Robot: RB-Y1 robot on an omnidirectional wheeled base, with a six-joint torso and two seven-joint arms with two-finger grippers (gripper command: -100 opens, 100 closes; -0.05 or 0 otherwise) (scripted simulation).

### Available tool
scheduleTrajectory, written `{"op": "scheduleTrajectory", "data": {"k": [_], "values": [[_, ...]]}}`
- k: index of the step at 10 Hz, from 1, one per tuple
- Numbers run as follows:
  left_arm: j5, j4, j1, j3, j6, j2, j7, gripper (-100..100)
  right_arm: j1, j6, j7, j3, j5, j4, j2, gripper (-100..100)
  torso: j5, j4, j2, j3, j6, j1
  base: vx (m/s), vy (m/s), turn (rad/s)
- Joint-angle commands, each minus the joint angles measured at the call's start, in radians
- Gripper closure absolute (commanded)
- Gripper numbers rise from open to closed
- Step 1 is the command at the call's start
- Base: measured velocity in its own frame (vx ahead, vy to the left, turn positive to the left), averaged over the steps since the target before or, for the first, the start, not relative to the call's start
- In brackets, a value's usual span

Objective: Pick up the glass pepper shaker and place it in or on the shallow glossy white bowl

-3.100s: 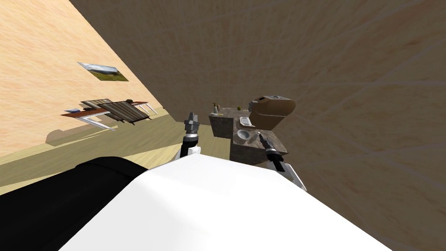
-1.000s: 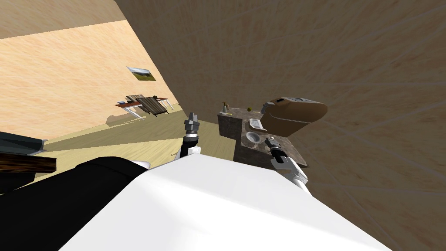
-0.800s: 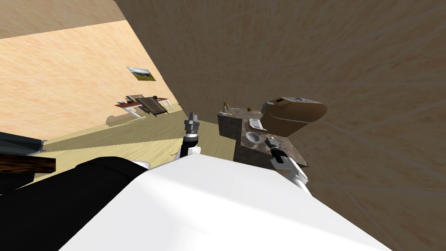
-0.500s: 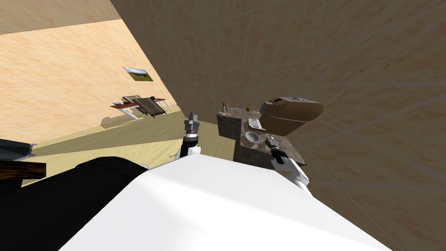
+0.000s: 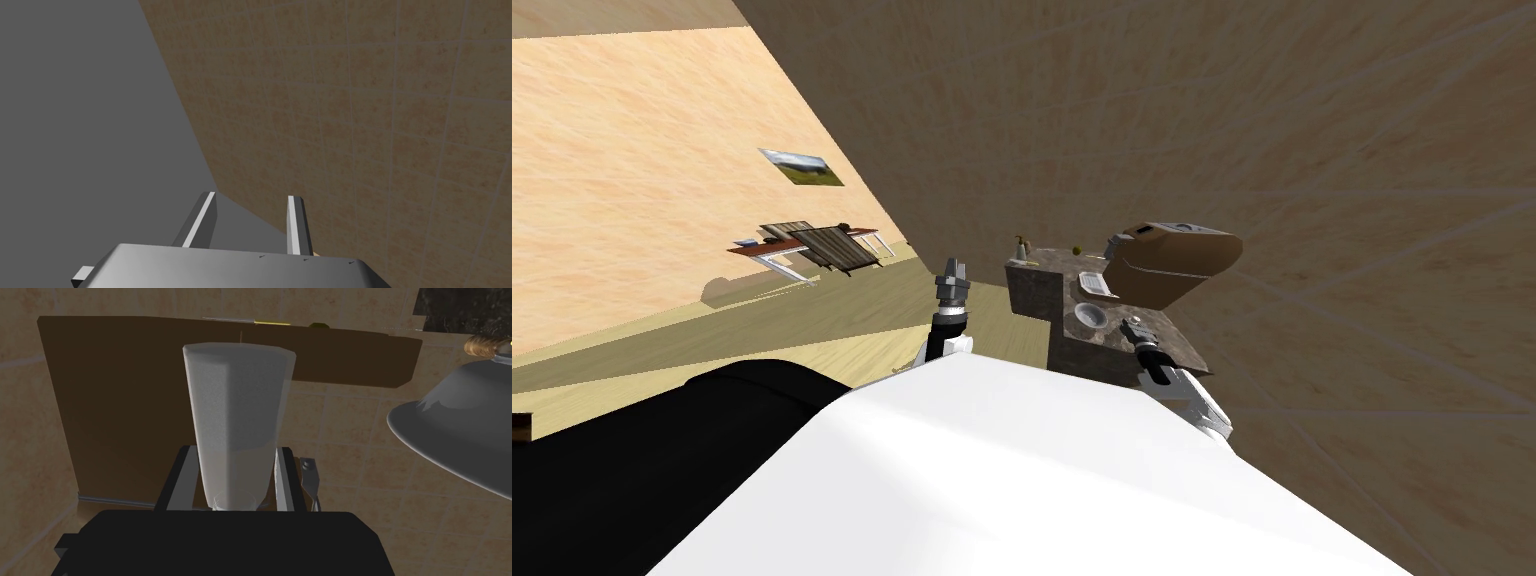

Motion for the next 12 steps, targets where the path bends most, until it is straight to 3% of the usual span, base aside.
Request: {"op": "scheduleTrajectory", "data": {"k": [1,4,12], "values": [[0.0,0.0,0.0,0.0,0.0,0.0,0.0,0,-0.01,-0.009,-0.006,0.008,-0.025,-0.02,0.003,100,0.0,0.0,0.0,0.0,0.0,0.0,-0.063,0.013,-0.209],[0.0,0.0,0.0,0.0,0.0,0.0,0.0,0,-0.033,-0.026,-0.02,0.027,-0.08,-0.068,0.007,100,0.0,0.003,0.013,0.007,0.002,0.001,-0.14,0.026,-0.206],[0.0,0.0,0.0,0.0,0.0,0.0,0.0,0,-0.083,-0.048,-0.068,0.096,-0.239,-0.231,0.001,100,-0.001,0.004,0.013,0.008,0.0,0.004,-0.129,0.056,-0.182]]}}
